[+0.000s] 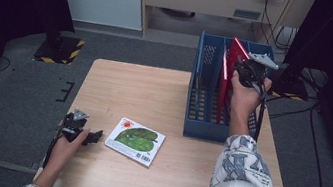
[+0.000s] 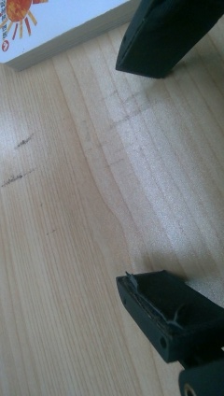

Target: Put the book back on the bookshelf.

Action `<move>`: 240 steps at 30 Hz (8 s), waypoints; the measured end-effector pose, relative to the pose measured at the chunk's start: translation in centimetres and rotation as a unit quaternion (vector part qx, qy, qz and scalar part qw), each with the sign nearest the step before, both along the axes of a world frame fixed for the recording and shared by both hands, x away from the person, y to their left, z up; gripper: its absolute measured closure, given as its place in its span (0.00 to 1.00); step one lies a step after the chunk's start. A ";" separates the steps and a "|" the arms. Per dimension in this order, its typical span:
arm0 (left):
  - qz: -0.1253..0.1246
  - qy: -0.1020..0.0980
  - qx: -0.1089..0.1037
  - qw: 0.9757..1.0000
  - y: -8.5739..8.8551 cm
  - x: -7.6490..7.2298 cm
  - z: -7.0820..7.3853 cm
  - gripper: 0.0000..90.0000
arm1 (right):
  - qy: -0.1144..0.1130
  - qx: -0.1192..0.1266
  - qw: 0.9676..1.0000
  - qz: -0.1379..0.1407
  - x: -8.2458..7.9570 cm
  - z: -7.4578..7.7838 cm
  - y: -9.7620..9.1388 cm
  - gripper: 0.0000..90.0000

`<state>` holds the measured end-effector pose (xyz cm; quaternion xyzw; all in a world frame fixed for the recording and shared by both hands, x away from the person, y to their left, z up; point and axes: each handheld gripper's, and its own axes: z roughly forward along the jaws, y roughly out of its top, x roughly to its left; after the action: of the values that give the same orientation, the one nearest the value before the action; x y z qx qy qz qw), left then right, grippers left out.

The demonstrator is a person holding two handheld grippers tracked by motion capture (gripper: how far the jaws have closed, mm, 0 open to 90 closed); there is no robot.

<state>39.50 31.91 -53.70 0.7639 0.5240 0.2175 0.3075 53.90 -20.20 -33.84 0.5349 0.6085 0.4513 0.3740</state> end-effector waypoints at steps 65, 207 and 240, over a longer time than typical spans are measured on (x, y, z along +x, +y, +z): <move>-0.002 0.001 0.000 1.000 -0.1 0.0 0.0 0.00 | 0.073 -0.022 0.997 0.013 -5.3 -2.5 -1.7 0.80; -0.014 0.000 0.000 1.000 -1.0 0.2 0.0 0.00 | 0.050 -0.043 0.997 -0.027 0.9 -1.8 0.6 0.89; -0.016 0.000 0.000 1.000 -1.1 0.2 0.0 0.00 | 0.050 -0.074 0.996 0.030 -4.3 -0.9 1.3 0.75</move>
<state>39.68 30.76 -53.71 0.7723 0.5114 0.2129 0.3110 49.55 -18.92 -34.79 0.5095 0.6737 0.3888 0.3679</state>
